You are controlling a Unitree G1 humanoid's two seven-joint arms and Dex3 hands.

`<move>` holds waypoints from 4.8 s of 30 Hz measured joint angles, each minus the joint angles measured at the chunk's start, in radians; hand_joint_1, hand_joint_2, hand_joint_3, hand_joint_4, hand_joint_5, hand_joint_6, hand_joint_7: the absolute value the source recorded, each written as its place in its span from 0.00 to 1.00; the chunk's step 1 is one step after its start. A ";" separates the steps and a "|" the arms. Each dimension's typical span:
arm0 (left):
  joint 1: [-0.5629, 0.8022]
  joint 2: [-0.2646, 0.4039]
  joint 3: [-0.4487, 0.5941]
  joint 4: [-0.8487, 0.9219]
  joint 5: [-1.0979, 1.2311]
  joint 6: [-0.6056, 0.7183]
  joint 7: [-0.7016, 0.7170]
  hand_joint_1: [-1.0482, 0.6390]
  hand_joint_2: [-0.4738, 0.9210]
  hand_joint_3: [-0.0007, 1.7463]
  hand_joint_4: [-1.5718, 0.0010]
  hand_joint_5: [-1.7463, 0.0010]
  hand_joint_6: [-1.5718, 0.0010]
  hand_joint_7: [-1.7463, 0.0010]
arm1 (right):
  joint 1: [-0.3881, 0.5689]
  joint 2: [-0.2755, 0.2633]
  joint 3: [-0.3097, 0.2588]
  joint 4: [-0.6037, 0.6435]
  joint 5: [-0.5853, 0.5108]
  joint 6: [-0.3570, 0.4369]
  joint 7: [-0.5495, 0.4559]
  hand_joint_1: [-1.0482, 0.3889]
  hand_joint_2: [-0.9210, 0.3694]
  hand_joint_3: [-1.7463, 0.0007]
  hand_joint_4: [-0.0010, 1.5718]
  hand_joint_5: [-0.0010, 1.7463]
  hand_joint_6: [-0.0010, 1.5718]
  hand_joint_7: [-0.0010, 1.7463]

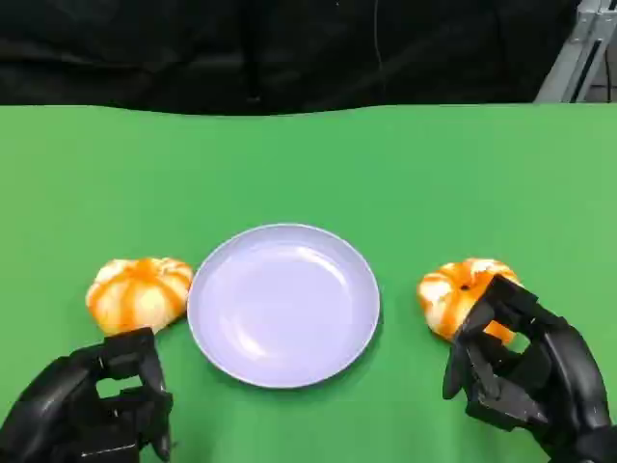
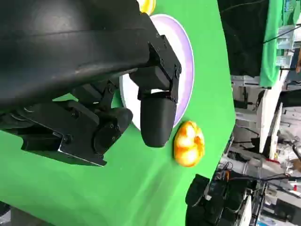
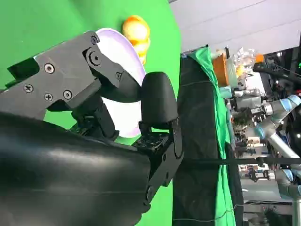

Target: Grasp the bread from the table and place it into the plate.

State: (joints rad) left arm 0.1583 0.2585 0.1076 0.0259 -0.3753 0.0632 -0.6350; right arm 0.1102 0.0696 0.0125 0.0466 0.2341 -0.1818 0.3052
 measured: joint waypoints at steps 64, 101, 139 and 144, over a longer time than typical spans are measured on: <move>-0.477 0.187 -0.330 0.536 1.194 -0.344 0.788 0.15 1.00 0.04 0.72 0.98 0.64 1.00 | -0.001 0.007 0.007 0.006 0.002 0.008 -0.004 0.65 0.25 0.35 0.53 1.00 0.39 1.00; -0.737 0.125 -0.549 1.027 1.144 -0.382 0.925 0.21 1.00 0.06 0.69 0.99 0.63 0.99 | 0.008 0.013 0.018 -0.021 -0.008 0.004 -0.027 0.66 0.26 0.33 0.54 1.00 0.39 1.00; -0.762 0.159 -0.509 0.945 1.033 -0.461 1.031 0.59 1.00 0.13 0.61 0.06 0.52 0.26 | 0.009 0.011 0.007 -0.015 -0.003 0.006 -0.013 0.66 0.25 0.35 0.53 1.00 0.39 1.00; -0.756 0.157 -0.499 0.800 1.035 -0.432 1.022 0.61 1.00 0.11 0.59 0.04 0.50 0.25 | 0.008 0.011 0.006 -0.013 -0.005 0.001 -0.013 0.65 0.25 0.36 0.54 1.00 0.39 1.00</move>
State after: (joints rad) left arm -0.5979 0.4154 -0.3918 0.8261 0.6602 -0.3691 0.3866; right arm 0.1187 0.0810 0.0183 0.0334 0.2291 -0.1807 0.2919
